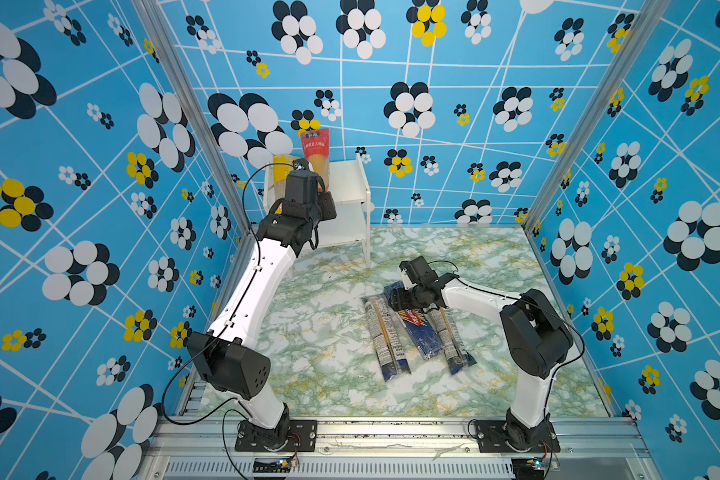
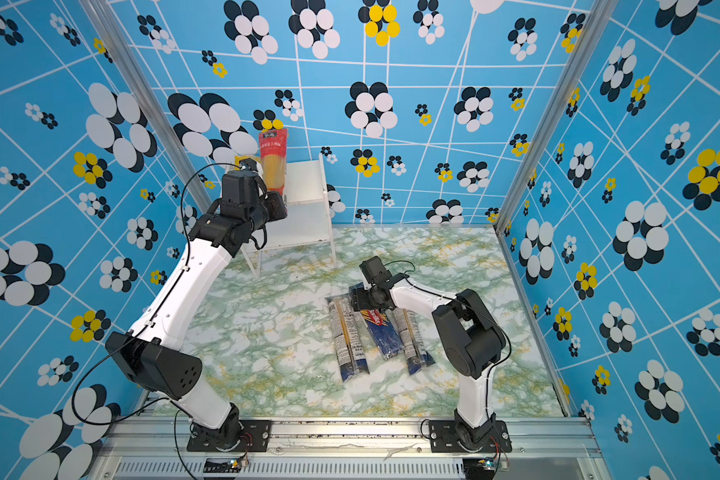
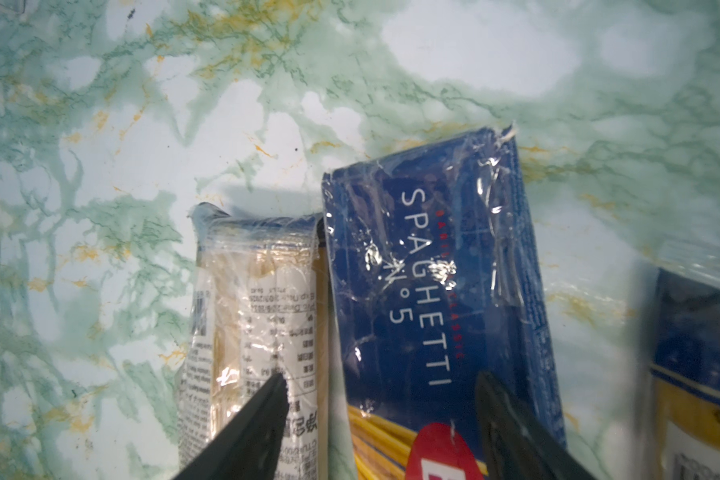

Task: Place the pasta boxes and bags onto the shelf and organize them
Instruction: 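Lower the red bag onto the top tier beside the yellow bag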

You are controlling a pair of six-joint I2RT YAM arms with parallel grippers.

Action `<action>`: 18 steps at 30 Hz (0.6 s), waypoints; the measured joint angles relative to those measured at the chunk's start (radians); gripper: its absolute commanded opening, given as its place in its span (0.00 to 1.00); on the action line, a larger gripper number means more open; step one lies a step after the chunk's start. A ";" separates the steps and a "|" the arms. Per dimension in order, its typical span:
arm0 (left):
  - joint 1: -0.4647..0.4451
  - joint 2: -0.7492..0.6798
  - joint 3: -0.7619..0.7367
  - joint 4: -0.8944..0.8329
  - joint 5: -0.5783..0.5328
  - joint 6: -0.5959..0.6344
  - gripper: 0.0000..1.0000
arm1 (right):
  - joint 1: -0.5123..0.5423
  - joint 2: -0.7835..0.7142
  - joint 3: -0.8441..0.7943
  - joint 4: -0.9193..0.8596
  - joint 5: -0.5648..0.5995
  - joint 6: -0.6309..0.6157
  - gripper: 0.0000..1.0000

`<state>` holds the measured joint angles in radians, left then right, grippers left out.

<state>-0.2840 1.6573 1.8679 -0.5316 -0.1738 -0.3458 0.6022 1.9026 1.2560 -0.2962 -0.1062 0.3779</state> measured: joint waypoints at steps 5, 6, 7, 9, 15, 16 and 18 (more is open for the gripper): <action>0.000 0.001 0.000 0.000 -0.002 -0.001 0.12 | -0.003 0.000 0.000 0.000 0.000 0.000 0.74; 0.000 0.002 0.000 0.000 -0.003 -0.001 0.12 | -0.003 0.000 0.000 0.000 0.000 0.000 0.74; 0.000 0.002 0.000 0.000 -0.003 -0.001 0.12 | -0.003 0.000 0.000 0.000 0.000 0.000 0.74; 0.000 0.004 0.000 0.000 -0.004 -0.002 0.14 | -0.003 0.000 0.000 0.000 0.000 0.000 0.74; 0.000 0.005 0.000 0.000 -0.004 -0.002 0.18 | -0.003 0.000 0.000 0.000 0.000 0.000 0.74; 0.000 0.005 0.000 0.000 -0.004 -0.002 0.18 | -0.003 0.000 0.000 0.000 0.000 0.000 0.74; 0.000 0.005 0.000 0.000 -0.004 -0.002 0.18 | -0.003 0.000 0.000 0.000 0.000 0.000 0.74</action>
<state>-0.2840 1.6623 1.8679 -0.5316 -0.1776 -0.3481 0.5987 1.9030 1.2560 -0.2962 -0.1062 0.3779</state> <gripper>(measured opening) 0.281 0.742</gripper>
